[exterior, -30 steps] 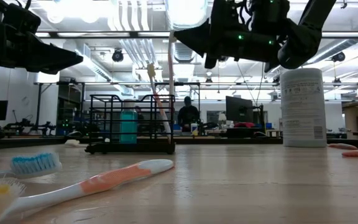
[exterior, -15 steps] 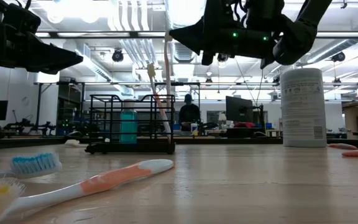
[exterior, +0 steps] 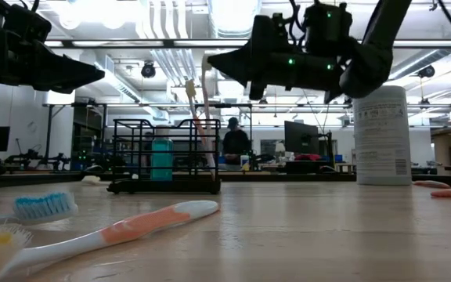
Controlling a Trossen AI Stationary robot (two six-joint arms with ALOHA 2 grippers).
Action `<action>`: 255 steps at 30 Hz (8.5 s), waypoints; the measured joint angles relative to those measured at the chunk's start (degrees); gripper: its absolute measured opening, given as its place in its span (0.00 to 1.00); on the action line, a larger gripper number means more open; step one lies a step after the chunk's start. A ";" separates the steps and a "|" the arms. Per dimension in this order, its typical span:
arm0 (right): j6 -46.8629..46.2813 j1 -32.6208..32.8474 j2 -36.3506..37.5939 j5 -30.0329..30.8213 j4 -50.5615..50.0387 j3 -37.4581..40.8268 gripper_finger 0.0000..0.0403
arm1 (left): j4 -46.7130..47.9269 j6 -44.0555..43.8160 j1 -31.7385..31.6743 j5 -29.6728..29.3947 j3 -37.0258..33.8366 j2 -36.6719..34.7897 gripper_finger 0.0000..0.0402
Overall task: Pick & Place toothbrushing station
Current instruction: Put the orange toothbrush into the right section of the wire organizer
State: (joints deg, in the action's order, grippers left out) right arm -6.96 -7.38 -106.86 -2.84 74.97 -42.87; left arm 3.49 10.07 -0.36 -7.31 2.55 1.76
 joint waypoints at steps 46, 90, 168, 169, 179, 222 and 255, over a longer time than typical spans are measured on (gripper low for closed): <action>5.05 1.16 -8.12 3.00 7.82 -0.96 0.02 | -0.02 0.00 0.02 -0.02 0.00 0.00 0.46; 6.72 1.90 -6.19 9.10 9.49 -0.98 0.37 | -0.02 -0.01 0.00 -0.01 0.02 0.00 0.47; -110.48 9.96 42.12 22.21 -149.79 -0.55 0.45 | -0.01 -0.01 0.00 -0.02 0.02 0.00 0.46; -111.35 9.74 41.82 22.14 -149.54 -0.72 0.45 | 0.00 0.00 0.02 -0.01 0.01 0.00 0.46; -114.67 5.51 38.24 23.64 -141.08 -1.10 0.44 | 0.00 -0.02 0.02 -0.02 0.02 0.00 0.47; -72.73 -4.34 19.57 21.75 -150.61 -2.10 0.42 | -0.02 0.00 0.02 0.00 0.01 0.00 0.46; -72.63 -10.25 17.78 18.83 -137.31 6.50 0.33 | -0.01 -0.01 0.01 -0.01 0.02 0.00 0.46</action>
State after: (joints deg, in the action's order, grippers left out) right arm -79.60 -17.63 -89.09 16.00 -62.34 -36.37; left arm 3.47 10.06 -0.34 -7.32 2.57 1.76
